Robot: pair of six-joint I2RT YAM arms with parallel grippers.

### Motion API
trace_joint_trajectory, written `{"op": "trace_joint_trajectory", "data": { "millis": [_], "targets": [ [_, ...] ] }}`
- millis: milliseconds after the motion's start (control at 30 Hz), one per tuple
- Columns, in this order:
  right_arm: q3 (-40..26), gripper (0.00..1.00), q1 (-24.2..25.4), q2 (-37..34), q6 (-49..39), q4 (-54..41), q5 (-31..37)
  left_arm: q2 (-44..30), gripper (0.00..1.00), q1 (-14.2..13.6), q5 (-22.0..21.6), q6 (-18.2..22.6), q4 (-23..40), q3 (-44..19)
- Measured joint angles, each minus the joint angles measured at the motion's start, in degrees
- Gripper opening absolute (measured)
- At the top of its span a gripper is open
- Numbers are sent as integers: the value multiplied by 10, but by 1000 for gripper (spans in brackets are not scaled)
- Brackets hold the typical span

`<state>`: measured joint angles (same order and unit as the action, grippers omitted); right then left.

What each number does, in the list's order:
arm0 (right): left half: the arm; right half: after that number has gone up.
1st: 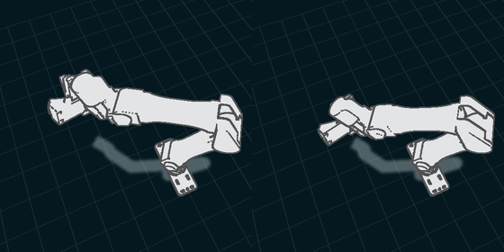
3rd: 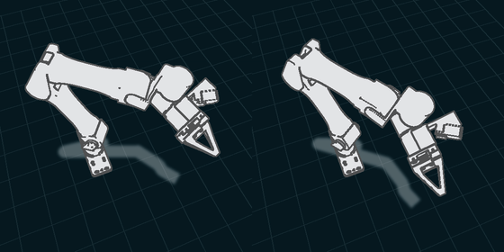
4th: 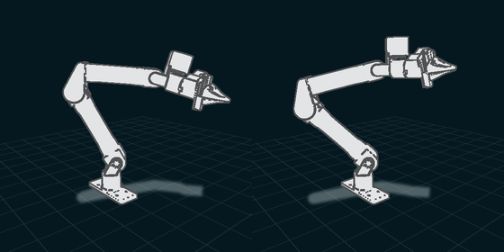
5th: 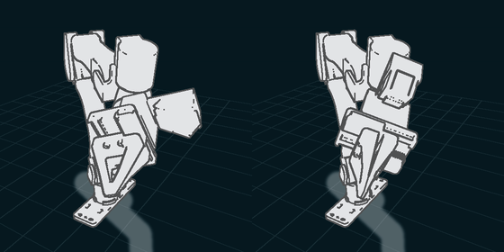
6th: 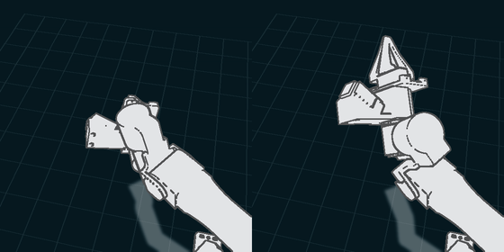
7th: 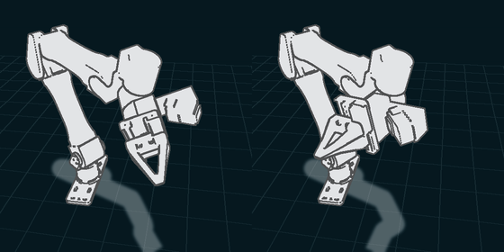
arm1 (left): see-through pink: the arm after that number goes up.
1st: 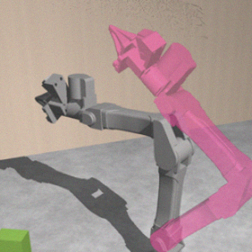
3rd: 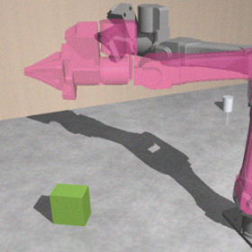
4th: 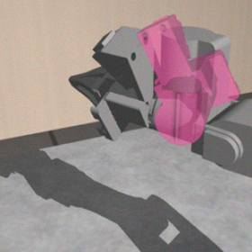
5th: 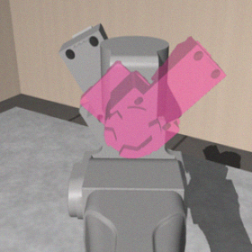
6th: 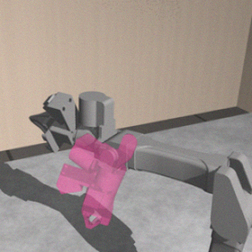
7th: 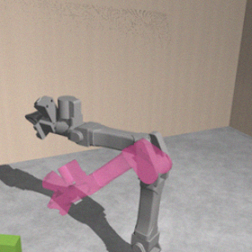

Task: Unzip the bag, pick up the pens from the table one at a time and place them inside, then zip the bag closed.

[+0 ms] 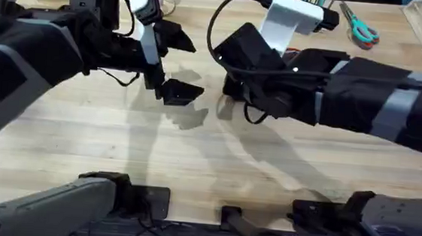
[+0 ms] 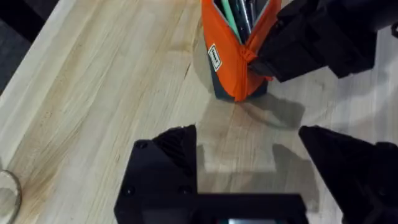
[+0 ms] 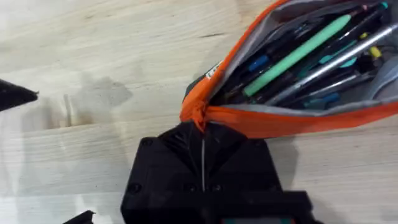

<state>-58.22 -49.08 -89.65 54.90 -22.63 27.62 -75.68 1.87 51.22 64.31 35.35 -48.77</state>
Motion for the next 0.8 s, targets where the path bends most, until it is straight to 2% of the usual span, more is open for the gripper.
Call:
{"op": "trace_joint_trajectory", "data": {
  "millis": [200,500,800],
  "targets": [
    [0,31,0,9,0,-1,0,0,993,0,0,0,0,0],
    [0,31,0,87,0,-4,-4,0,993,0,0,0,0,0],
    [4,31,1,103,0,-10,-4,0,993,0,0,0,0,0]
  ]
}}
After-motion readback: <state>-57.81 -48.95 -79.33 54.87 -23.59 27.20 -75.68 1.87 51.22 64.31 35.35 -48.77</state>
